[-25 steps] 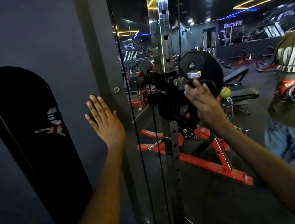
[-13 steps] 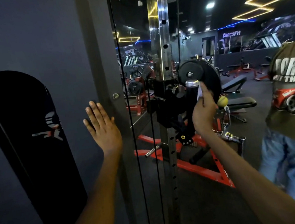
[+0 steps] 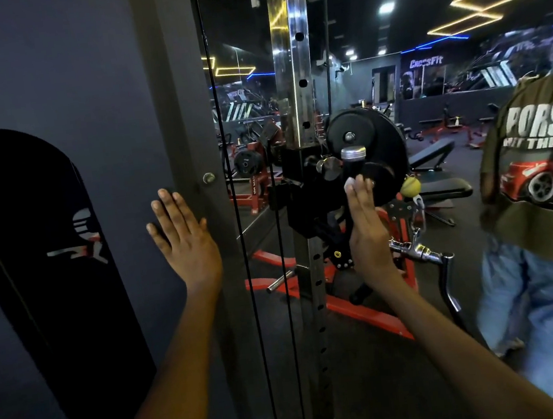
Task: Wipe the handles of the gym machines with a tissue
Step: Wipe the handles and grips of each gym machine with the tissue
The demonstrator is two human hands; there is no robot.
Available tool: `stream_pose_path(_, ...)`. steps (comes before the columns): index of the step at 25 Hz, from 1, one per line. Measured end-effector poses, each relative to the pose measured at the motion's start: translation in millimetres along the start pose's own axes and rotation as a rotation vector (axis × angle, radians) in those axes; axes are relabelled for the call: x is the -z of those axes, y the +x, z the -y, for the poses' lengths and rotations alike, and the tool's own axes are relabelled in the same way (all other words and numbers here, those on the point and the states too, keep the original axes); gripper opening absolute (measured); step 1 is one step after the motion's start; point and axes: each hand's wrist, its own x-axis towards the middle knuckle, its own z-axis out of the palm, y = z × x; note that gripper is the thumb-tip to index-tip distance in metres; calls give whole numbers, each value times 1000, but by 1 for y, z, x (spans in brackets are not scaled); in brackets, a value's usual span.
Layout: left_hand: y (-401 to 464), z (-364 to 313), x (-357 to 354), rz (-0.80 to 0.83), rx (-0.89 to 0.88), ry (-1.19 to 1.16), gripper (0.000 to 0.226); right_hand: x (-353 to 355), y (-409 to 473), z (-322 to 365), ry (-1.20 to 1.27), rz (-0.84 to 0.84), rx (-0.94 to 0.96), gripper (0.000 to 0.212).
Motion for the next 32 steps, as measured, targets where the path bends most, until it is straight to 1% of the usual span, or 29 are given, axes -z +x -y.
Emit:
stream_pose_path(2,-1,0,0,-4,-2,-1,75,-3,13,-10,6,-28,19,65)
stream_pose_path(5,1,-1,0,2,5,4,78,1,43,3,155,-153,-74,49)
stream_pose_path(6,1,-1,0,0,9,12,77,2,39,9,202,-174,-123,48)
stream_pose_path(7,2,0,0,-2,10,20,76,0,28,9,254,-171,-224,47)
stream_pose_path(9,1,1,0,0,4,32,73,-1,5,4,353,-116,-515,42)
stream_pose_path(10,1,1,0,3,-1,32,72,0,7,-4,411,-54,-645,40)
stream_pose_path(11,0,1,0,2,-6,30,71,4,19,-11,453,27,-729,37)
stream_pose_path(12,0,0,-1,-2,-10,30,71,8,38,-19,501,122,-773,33)
stream_pose_path(13,1,0,-1,-4,-11,30,70,16,59,-24,546,187,-772,28)
stream_pose_path(14,1,0,-1,-7,-10,31,70,26,77,-24,614,217,-727,25)
stream_pose_path(16,0,1,-2,-7,-5,27,69,34,78,-21,627,254,-655,25)
stream_pose_path(19,-3,1,-2,6,-2,-2,69,23,4,-27,545,416,-692,23)
stream_pose_path(20,-4,2,-2,8,-6,-4,69,23,-9,-28,526,459,-721,23)
stream_pose_path(21,-4,2,-1,3,-14,-2,69,23,-4,-29,524,458,-738,27)
stream_pose_path(24,-2,2,-1,-17,-21,-22,69,30,53,-25,649,282,-795,29)
stream_pose_path(25,-2,1,-2,-18,-23,-32,68,28,58,-25,698,218,-792,30)
stream_pose_path(26,-3,2,-2,-21,-27,-29,68,24,51,-25,689,184,-781,31)
stream_pose_path(27,-3,2,-2,-23,-32,-18,68,16,30,-26,641,174,-781,33)
stream_pose_path(29,-4,2,-2,-16,-34,-6,68,3,-24,-24,582,252,-798,37)
stream_pose_path(31,-7,4,-4,-15,-37,-5,67,3,-29,-26,562,306,-843,35)
stream_pose_path(32,-7,5,-5,-20,-41,-3,66,3,-16,-28,594,281,-864,34)
